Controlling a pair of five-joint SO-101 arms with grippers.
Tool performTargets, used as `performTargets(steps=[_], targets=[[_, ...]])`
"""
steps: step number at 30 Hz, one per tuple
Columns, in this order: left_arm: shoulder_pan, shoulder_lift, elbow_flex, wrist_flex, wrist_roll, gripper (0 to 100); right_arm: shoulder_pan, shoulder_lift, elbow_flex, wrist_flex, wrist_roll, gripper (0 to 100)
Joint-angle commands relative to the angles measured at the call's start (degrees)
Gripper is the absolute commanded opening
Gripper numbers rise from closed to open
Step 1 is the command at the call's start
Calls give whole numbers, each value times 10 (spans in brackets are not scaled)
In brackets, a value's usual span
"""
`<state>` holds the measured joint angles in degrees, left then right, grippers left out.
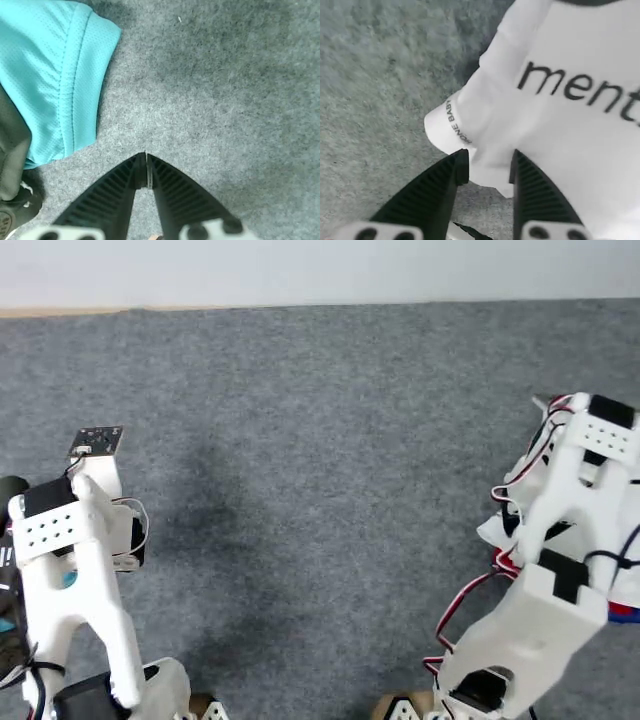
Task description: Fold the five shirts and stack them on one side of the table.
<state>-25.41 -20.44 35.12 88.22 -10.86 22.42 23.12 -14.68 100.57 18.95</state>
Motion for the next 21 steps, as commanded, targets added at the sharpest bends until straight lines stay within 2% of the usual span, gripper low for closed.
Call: performTargets(steps=[1, 7, 15, 21], targets=[[4, -13, -2, -7, 1, 6, -3, 7, -7, 22, -3, 73], [4, -13, -2, -7, 1, 6, -2, 7, -8, 22, -5, 11], [4, -13, 32, -30, -18, 6, -20, -93, -8, 22, -5, 9], [4, -14, 49, -41, -18, 6, -57, -87, -6, 22, -7, 9]])
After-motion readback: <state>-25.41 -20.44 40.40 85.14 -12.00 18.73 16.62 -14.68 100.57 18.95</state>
